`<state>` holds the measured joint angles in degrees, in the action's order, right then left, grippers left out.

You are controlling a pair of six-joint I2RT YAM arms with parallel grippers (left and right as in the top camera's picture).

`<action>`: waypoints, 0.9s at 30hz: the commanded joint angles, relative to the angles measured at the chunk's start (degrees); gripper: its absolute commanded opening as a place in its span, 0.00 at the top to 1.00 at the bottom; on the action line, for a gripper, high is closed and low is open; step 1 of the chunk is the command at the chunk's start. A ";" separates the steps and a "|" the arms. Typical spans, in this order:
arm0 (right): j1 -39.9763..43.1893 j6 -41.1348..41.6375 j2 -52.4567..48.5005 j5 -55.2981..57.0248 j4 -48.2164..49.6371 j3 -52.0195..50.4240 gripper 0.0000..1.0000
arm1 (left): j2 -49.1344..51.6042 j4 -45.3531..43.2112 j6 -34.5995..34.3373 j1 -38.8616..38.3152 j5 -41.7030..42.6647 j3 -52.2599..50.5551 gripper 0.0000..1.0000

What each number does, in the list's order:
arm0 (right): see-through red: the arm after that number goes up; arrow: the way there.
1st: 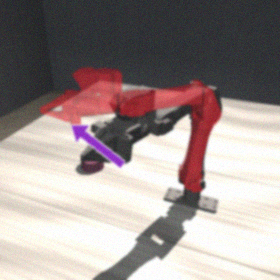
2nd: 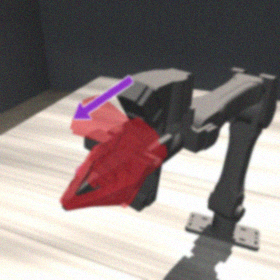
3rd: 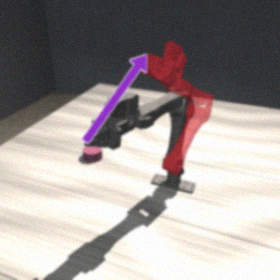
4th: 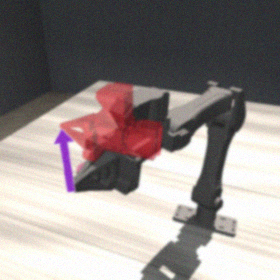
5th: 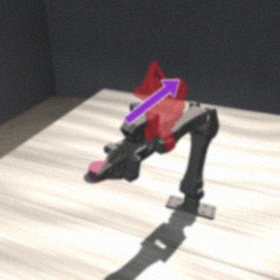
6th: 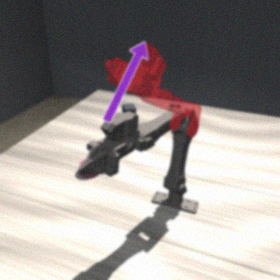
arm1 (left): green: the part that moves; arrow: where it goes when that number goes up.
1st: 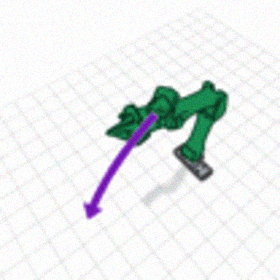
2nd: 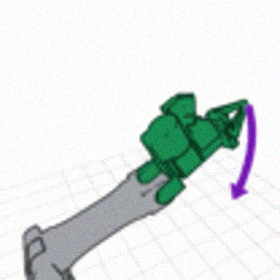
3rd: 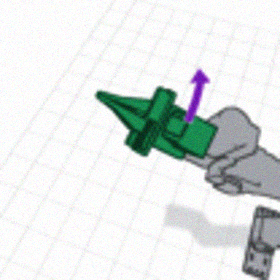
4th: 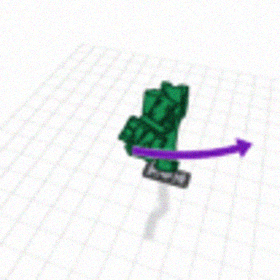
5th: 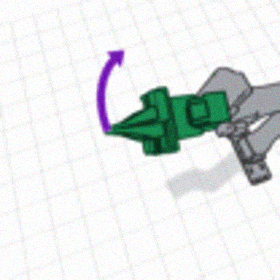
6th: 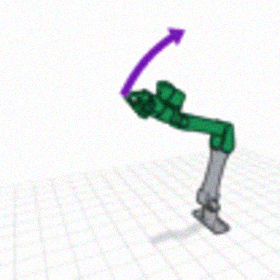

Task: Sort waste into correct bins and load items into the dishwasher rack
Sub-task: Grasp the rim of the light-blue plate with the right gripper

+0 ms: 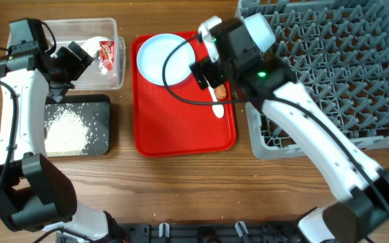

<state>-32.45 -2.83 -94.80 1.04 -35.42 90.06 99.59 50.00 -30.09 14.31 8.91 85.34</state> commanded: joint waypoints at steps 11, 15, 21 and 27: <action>0.11 41.51 -29.44 -1.46 20.24 0.98 0.36 | 0.61 -0.09 0.92 0.07 0.66 -0.15 0.00; 0.11 45.51 -32.61 2.14 17.18 0.94 0.47 | 0.61 -0.09 0.92 0.07 0.66 -0.15 0.00; 0.11 49.99 -34.23 2.14 17.68 0.94 0.77 | 0.61 -0.09 0.92 0.07 0.63 -0.15 0.00; 0.46 50.29 -34.21 -4.79 12.70 0.98 0.96 | 0.61 -0.09 0.92 0.07 0.66 -0.15 0.00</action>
<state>-32.45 47.77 -128.27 1.23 -19.62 91.00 99.59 49.91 -30.09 14.31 9.08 85.34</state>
